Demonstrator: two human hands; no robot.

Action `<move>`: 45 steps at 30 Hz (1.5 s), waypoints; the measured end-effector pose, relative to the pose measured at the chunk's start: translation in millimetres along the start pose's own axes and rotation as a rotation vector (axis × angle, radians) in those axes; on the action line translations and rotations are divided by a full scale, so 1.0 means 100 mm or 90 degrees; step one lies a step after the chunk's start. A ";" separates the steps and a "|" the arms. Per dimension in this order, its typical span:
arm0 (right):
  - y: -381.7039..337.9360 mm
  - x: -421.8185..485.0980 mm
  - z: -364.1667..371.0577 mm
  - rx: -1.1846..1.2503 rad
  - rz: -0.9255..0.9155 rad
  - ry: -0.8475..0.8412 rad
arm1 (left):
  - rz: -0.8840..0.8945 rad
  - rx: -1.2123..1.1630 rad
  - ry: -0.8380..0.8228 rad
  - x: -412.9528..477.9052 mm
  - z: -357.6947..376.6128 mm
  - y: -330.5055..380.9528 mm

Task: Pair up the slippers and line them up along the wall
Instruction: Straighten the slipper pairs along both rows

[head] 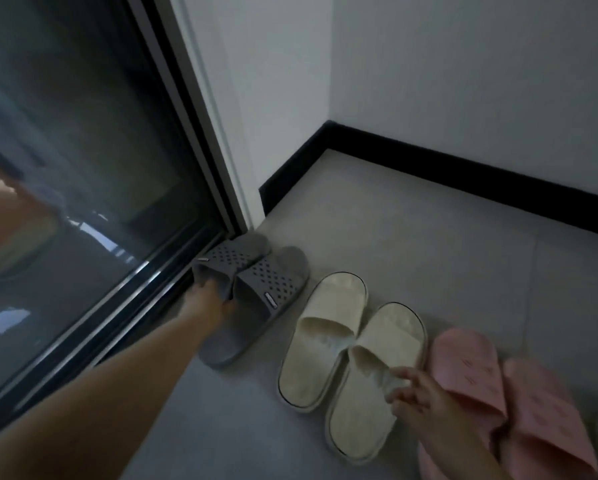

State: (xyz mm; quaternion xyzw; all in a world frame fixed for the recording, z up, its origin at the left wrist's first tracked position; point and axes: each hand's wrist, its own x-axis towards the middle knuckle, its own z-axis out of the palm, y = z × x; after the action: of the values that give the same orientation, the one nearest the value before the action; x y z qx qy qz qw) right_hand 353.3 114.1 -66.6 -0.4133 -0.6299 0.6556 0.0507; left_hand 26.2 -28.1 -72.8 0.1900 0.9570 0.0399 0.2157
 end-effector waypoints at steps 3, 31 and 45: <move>-0.09 0.06 0.25 0.073 0.060 0.035 | -0.002 -0.057 -0.006 0.34 0.19 -0.03; -0.18 -0.05 0.53 0.148 0.145 0.117 | -0.019 -0.383 0.208 0.41 0.44 0.13; -0.18 -0.07 0.59 0.141 0.143 0.102 | -0.052 -0.588 0.251 0.33 0.47 0.12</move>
State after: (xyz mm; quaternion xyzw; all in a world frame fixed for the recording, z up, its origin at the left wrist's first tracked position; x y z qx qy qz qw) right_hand 314.0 67.2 -55.6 -0.5241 -0.4977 0.6873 0.0723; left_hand 22.5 -4.6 -126.4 0.0257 0.8685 0.4861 0.0938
